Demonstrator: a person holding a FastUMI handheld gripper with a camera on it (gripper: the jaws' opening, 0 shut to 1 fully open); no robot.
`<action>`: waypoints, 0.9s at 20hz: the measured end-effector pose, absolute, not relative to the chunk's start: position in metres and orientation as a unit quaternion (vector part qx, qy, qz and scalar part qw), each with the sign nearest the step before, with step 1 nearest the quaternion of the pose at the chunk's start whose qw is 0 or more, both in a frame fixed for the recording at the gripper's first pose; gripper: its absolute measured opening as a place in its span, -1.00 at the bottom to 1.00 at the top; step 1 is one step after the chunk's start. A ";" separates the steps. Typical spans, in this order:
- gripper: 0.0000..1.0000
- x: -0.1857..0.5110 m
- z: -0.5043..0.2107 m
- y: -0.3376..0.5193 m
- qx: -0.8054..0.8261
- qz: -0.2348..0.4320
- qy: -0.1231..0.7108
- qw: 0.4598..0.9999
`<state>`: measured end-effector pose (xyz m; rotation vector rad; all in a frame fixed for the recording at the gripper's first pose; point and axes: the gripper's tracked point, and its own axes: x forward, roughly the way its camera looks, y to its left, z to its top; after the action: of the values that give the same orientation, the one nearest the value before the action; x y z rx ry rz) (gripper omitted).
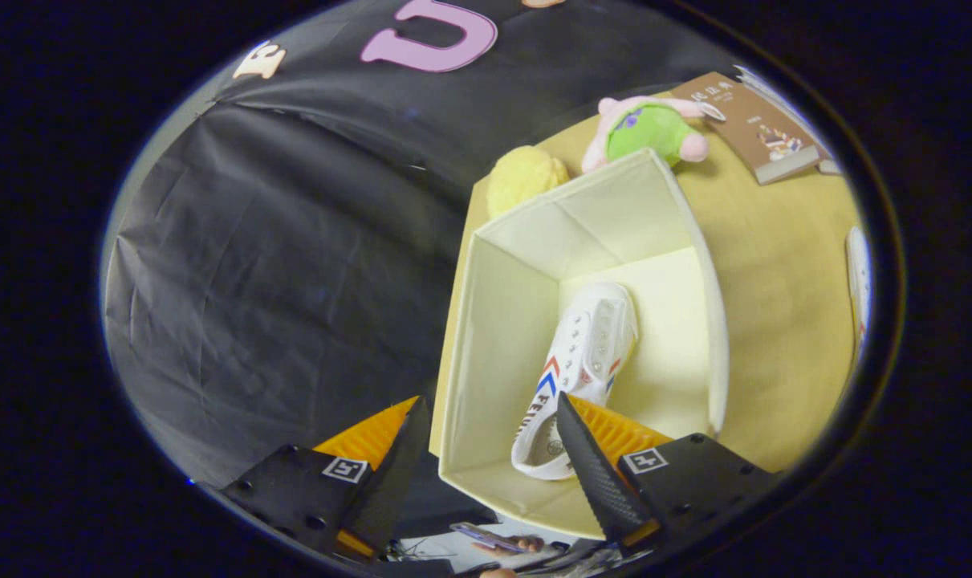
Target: Open the storage box then place both shoes into the box .Put the left shoe in first, then the right shoe, with the right side of both shoes facing outward in a uniform manner.
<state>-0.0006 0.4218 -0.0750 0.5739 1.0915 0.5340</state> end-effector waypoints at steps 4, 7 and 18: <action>0.98 -0.004 -0.046 0.351 0.234 0.251 0.466 0.816; 0.98 -0.002 -0.045 0.275 0.193 0.219 0.434 0.852; 0.95 0.019 -0.146 0.043 0.137 0.001 0.467 0.873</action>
<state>0.0185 0.0435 -0.1461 0.2864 0.9763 0.0030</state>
